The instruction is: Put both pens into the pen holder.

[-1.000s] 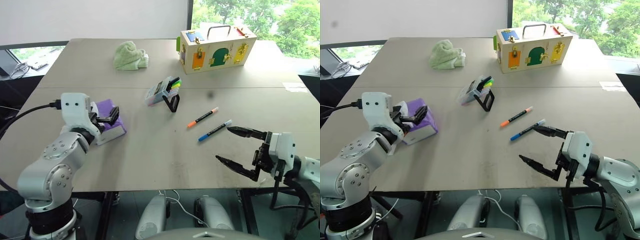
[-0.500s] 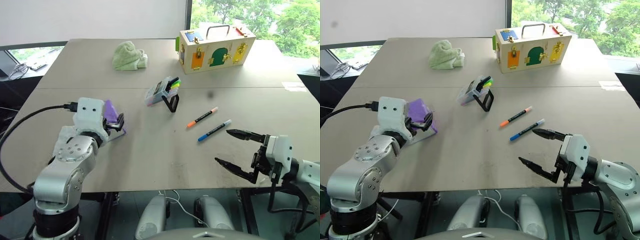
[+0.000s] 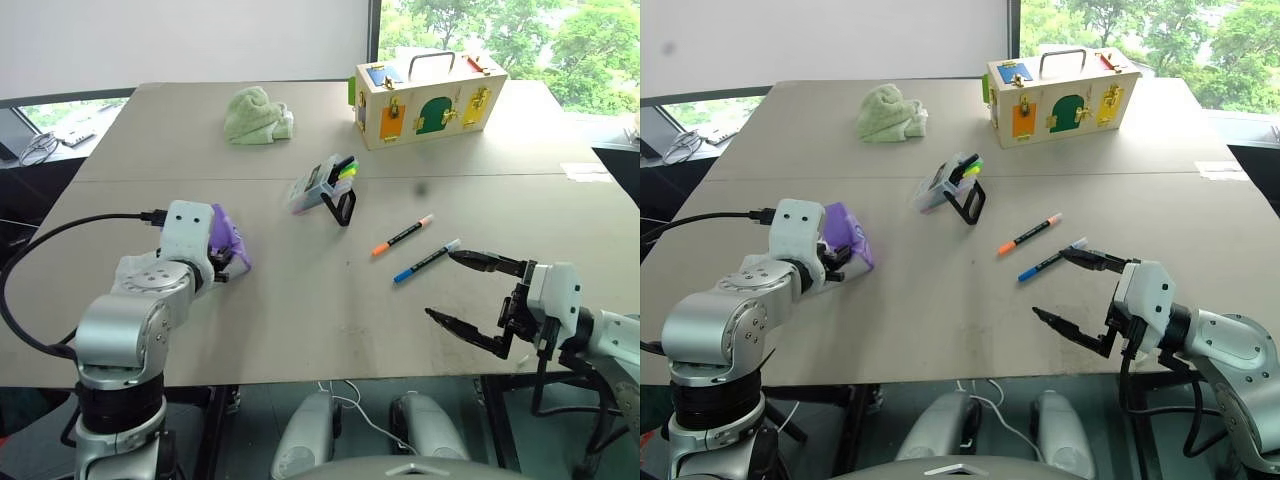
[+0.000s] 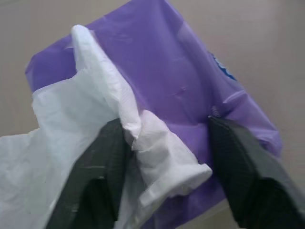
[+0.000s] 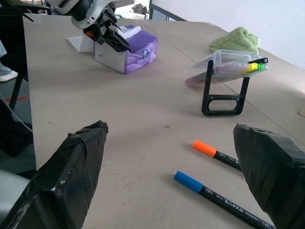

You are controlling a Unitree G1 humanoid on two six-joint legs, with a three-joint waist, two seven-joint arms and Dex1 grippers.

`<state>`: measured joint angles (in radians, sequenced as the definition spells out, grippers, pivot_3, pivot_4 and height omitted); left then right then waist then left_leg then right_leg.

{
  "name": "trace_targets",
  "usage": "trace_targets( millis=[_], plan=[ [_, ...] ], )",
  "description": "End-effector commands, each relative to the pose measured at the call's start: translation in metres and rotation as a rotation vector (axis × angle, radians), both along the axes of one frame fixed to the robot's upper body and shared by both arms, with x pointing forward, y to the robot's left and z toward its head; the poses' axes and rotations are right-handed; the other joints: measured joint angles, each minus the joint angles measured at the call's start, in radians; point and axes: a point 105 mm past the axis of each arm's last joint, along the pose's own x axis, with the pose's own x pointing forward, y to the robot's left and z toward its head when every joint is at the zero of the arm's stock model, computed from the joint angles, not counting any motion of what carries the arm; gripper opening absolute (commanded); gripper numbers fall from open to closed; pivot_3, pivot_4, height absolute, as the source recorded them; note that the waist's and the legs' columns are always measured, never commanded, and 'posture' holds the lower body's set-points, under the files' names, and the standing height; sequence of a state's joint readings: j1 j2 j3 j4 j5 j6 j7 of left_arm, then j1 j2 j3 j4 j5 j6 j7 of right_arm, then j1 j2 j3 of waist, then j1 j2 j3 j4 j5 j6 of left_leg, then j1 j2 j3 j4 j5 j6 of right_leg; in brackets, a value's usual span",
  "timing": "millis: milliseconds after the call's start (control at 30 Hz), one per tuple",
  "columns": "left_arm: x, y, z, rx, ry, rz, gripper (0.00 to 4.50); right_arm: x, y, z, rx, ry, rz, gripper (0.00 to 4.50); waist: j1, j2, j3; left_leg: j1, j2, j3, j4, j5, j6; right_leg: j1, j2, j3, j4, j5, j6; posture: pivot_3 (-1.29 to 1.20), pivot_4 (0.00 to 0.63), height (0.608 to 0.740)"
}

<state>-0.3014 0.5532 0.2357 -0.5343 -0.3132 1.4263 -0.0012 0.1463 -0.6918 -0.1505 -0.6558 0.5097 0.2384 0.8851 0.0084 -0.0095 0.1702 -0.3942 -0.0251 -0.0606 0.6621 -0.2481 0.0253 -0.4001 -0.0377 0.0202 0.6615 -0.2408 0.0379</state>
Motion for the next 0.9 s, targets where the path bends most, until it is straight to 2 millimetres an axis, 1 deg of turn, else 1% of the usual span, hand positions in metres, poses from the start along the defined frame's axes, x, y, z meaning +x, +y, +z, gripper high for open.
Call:
trace_targets(
  millis=[33,67,133,167,233,333,400,433,500,533,567,600,667,700,767,800,833,900],
  plan=[
    [-0.011,0.017,-0.024,-0.052,0.093,0.090,0.50,-0.003,0.004,0.006,-0.012,-0.035,0.010,4.50,-0.001,0.002,-0.001,0.000,0.000,0.000,0.000,0.000,0.000,0.000,0.000,0.000,0.000,0.000,0.000,0.00,0.150,0.740],
    [-0.011,0.021,-0.018,-0.060,0.051,0.110,0.04,-0.003,0.004,0.006,-0.011,-0.034,0.010,4.50,-0.001,0.003,-0.002,0.001,0.000,0.001,-0.001,0.000,0.000,0.000,0.000,0.001,0.000,0.000,0.000,0.00,0.150,0.740],
    [-0.011,0.030,-0.005,-0.020,-0.019,0.158,0.04,-0.002,0.005,0.006,-0.010,-0.034,0.008,4.50,-0.004,0.003,-0.002,0.001,0.000,0.002,-0.001,0.000,0.000,0.000,0.000,0.002,0.000,0.000,0.000,0.00,0.150,0.740],
    [-0.011,0.040,0.006,0.021,-0.071,0.209,0.04,-0.002,0.005,0.006,-0.010,-0.034,0.008,4.50,-0.006,0.003,-0.002,0.001,0.000,0.002,-0.002,0.000,0.000,0.000,0.000,0.002,0.000,0.000,0.000,0.00,0.150,0.740],
    [-0.015,0.066,0.028,0.131,-0.146,0.335,0.04,0.000,0.006,0.005,-0.008,-0.033,0.009,4.50,-0.012,0.001,-0.001,0.001,0.000,0.001,-0.002,0.000,0.000,0.000,0.000,0.002,0.000,0.000,0.000,0.00,0.150,0.740],
    [-0.021,0.099,0.044,0.206,-0.176,0.465,0.04,0.001,0.007,0.005,-0.001,-0.034,0.011,4.50,-0.020,-0.003,0.001,0.000,0.001,0.001,-0.003,0.000,0.000,-0.002,0.001,0.002,0.000,0.001,0.000,0.00,0.150,0.740],
    [-0.021,0.122,0.056,0.252,-0.177,0.523,0.04,0.003,0.009,0.006,0.005,-0.042,0.016,4.50,-0.017,-0.005,0.003,-0.002,0.001,0.000,-0.004,0.000,-0.001,-0.004,0.001,0.001,0.000,0.001,-0.001,0.00,0.150,0.740],
    [-0.018,0.128,0.058,0.226,-0.177,0.523,0.04,0.004,0.010,0.007,0.008,-0.044,0.017,4.50,-0.014,-0.007,0.004,-0.003,0.000,0.000,-0.004,0.000,-0.001,-0.004,0.001,0.001,0.000,0.001,-0.001,0.00,0.150,0.740],
    [-0.009,0.136,0.048,0.099,-0.175,0.496,0.04,0.006,0.011,0.009,0.009,-0.049,0.022,4.50,-0.005,-0.009,0.005,-0.004,-0.001,0.000,-0.004,0.001,-0.001,-0.005,0.000,0.000,-0.001,0.001,-0.001,0.00,0.150,0.740],
    [-0.004,0.131,0.036,-0.041,-0.168,0.433,0.04,0.007,0.011,0.009,0.008,-0.052,0.024,4.50,0.000,-0.008,0.005,-0.004,-0.002,-0.001,-0.004,0.001,-0.001,-0.004,-0.002,0.000,-0.001,0.001,-0.001,0.00,0.150,0.740],
    [-0.001,0.126,0.030,-0.133,-0.167,0.387,0.04,0.007,0.012,0.009,0.007,-0.054,0.025,4.50,0.003,-0.008,0.005,-0.004,-0.003,0.000,-0.004,0.001,-0.001,-0.004,-0.003,-0.001,-0.001,0.001,0.000,0.00,0.150,0.740],
    [-0.003,0.131,0.028,-0.159,-0.181,0.406,0.04,0.008,0.012,0.010,0.007,-0.055,0.025,4.50,0.004,-0.009,0.005,-0.004,-0.003,0.000,-0.004,0.001,-0.001,-0.004,-0.004,-0.001,-0.001,0.001,0.000,0.00,0.150,0.740],
    [-0.008,0.138,0.022,-0.176,-0.172,0.419,0.70,0.008,0.012,0.011,0.006,-0.058,0.023,4.50,0.006,-0.011,0.006,-0.005,-0.005,-0.001,-0.004,0.002,-0.004,-0.005,-0.006,-0.002,-0.002,0.001,0.000,0.00,0.150,0.740],
    [-0.009,0.139,0.023,-0.195,-0.186,0.413,0.93,0.008,0.011,0.011,0.004,-0.058,0.020,4.50,0.005,-0.013,0.005,-0.005,-0.005,-0.002,-0.004,0.003,-0.004,-0.005,-0.006,-0.002,-0.002,0.001,0.000,0.00,0.150,0.740],
    [-0.005,0.130,0.030,-0.229,-0.223,0.338,1.94,0.008,0.010,0.011,0.001,-0.056,0.011,4.50,0.006,-0.012,0.005,-0.005,-0.005,-0.002,-0.008,0.003,-0.005,-0.006,-0.007,-0.002,-0.002,0.001,0.000,0.00,0.150,0.740],
    [-0.004,0.127,0.032,-0.239,-0.236,0.310,2.29,0.008,0.009,0.010,-0.004,-0.052,0.004,4.50,0.006,-0.012,0.005,-0.005,-0.005,-0.002,-0.009,0.003,-0.005,-0.007,-0.007,-0.002,-0.001,0.001,-0.001,0.00,0.150,0.740],
    [-0.005,0.124,0.034,-0.241,-0.244,0.282,2.74,0.008,0.009,0.009,-0.007,-0.048,-0.004,4.50,0.006,-0.013,0.005,-0.005,-0.005,-0.002,-0.009,0.003,-0.004,-0.007,-0.007,-0.002,-0.001,0.001,-0.001,0.00,0.150,0.740],
    [-0.004,0.115,0.043,-0.301,-0.284,0.205,2.74,0.009,0.008,0.005,-0.005,-0.035,-0.022,4.50,0.006,-0.013,0.005,-0.005,-0.005,-0.002,-0.009,0.002,-0.004,-0.007,-0.007,-0.002,-0.001,0.001,-0.001,0.00,0.150,0.740]
  ],
)
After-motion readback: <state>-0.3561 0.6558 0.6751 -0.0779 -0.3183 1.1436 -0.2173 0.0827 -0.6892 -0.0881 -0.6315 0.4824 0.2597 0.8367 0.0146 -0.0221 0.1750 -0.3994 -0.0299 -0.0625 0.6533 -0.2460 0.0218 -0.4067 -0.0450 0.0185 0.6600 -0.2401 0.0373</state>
